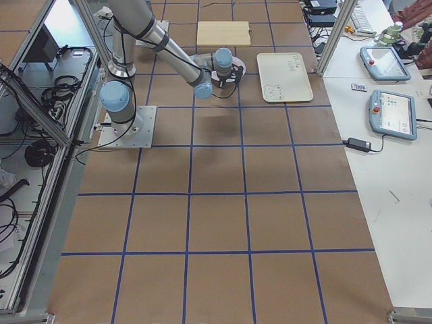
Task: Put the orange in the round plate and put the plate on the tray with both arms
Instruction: 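Lift and carry the plate with the right gripper onto the cream tray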
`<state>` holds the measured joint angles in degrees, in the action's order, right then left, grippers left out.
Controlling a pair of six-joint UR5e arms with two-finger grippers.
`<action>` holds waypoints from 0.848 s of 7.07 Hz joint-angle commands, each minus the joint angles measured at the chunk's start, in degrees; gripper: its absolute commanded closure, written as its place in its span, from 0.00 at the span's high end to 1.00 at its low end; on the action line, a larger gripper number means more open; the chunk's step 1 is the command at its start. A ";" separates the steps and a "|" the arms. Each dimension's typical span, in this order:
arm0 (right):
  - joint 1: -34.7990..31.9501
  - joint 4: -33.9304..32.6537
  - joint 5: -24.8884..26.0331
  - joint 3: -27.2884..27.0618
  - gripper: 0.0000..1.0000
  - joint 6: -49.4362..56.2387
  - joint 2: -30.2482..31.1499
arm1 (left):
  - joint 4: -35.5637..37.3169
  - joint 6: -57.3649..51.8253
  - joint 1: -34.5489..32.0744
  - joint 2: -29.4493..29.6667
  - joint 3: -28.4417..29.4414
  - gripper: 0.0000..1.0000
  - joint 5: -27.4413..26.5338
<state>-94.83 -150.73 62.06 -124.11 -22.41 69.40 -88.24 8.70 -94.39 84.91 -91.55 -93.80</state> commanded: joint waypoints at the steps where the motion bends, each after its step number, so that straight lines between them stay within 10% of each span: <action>1: 0.16 2.52 3.76 4.19 0.14 1.22 1.60 | -0.09 0.08 0.00 0.16 0.67 1.00 -0.16; 6: 4.90 6.33 -1.92 17.71 0.13 3.52 -0.90 | -2.63 1.14 0.61 1.49 4.29 1.00 -0.42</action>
<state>-91.20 -144.41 62.39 -110.72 -18.43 70.86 -89.96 10.10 -93.81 87.29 -86.86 -94.08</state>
